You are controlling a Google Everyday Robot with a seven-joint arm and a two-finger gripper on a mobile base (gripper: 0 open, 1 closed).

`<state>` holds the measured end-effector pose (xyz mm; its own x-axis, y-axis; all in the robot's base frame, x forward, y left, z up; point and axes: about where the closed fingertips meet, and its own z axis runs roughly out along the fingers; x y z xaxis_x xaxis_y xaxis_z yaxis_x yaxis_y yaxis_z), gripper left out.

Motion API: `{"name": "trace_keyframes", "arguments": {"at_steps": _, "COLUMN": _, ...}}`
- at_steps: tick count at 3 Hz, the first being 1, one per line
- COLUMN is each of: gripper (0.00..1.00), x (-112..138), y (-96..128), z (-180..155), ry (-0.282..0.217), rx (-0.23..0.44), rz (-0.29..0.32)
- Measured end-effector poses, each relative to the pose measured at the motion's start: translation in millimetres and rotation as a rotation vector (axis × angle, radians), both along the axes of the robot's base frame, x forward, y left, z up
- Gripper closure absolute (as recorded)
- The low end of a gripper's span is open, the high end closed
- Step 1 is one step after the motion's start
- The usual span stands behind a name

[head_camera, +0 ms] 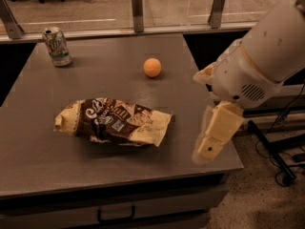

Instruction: Move brown chip bag near 7up can

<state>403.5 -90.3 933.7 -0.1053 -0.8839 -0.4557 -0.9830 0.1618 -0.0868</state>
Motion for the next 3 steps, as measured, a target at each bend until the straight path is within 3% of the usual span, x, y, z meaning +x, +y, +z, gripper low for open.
{"name": "trace_keyframes", "arguments": {"at_steps": 1, "gripper": 0.00, "x": -6, "y": 48, "z": -18, "ry": 0.000, "rx": 0.038, "rz": 0.015}}
{"name": "trace_keyframes", "arguments": {"at_steps": 3, "gripper": 0.00, "x": -8, "y": 62, "z": -21, "ry": -0.007, "rx": 0.062, "rz": 0.025}}
